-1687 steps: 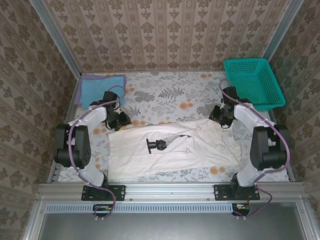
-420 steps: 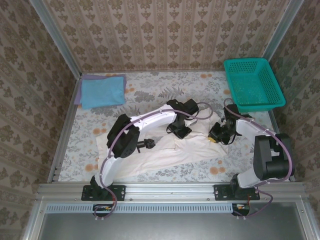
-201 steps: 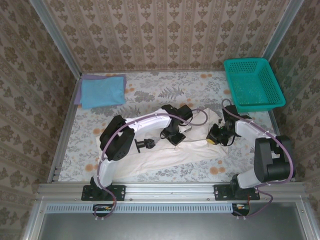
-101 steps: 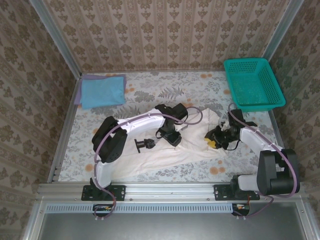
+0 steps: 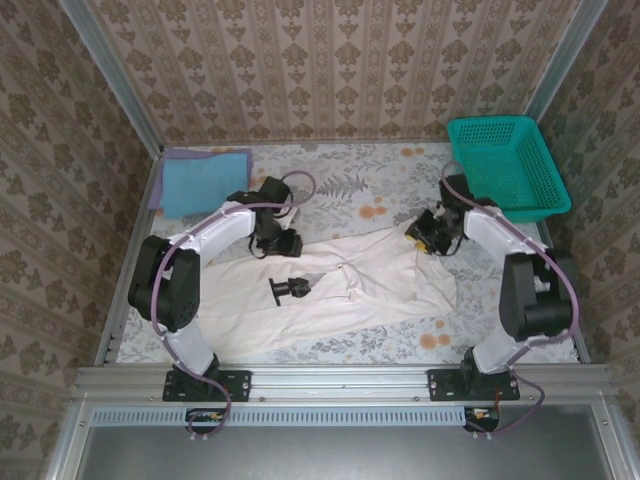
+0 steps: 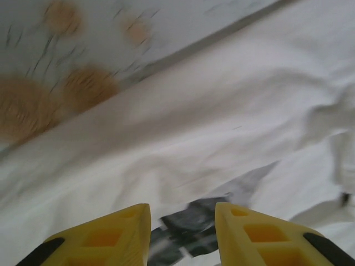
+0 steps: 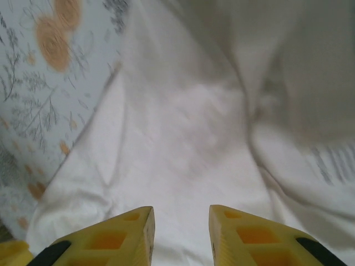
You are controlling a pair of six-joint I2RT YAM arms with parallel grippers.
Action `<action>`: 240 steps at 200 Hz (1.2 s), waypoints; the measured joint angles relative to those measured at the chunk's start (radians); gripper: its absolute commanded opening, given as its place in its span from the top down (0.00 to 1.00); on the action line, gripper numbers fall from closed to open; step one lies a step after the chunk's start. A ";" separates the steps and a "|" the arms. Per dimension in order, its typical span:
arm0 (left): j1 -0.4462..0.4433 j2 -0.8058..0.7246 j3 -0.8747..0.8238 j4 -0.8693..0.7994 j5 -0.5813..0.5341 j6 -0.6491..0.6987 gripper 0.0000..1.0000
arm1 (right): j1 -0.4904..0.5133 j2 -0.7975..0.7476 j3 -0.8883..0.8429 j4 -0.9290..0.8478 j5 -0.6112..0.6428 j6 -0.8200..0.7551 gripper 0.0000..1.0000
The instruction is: Fold and stack the t-shirts
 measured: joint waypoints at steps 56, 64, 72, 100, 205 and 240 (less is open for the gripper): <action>0.193 -0.005 -0.174 -0.003 -0.022 -0.051 0.64 | 0.113 0.298 0.232 -0.059 0.163 -0.013 0.67; 0.229 -0.012 -0.198 -0.004 -0.033 -0.057 0.63 | 0.115 0.326 0.246 -0.071 0.185 -0.010 0.65; 0.261 -0.023 -0.216 -0.004 -0.034 -0.063 0.63 | 0.115 0.345 0.262 -0.090 0.196 -0.006 0.65; 0.352 -0.079 -0.274 0.004 -0.059 -0.094 0.63 | 0.114 0.380 0.327 -0.107 0.233 0.017 0.64; 0.413 -0.182 -0.329 0.024 -0.007 -0.160 0.48 | 0.118 0.918 1.236 -0.301 0.235 0.065 0.54; 0.388 -0.199 -0.307 -0.023 0.000 -0.151 0.43 | 0.137 1.233 1.804 -0.369 0.224 0.069 0.48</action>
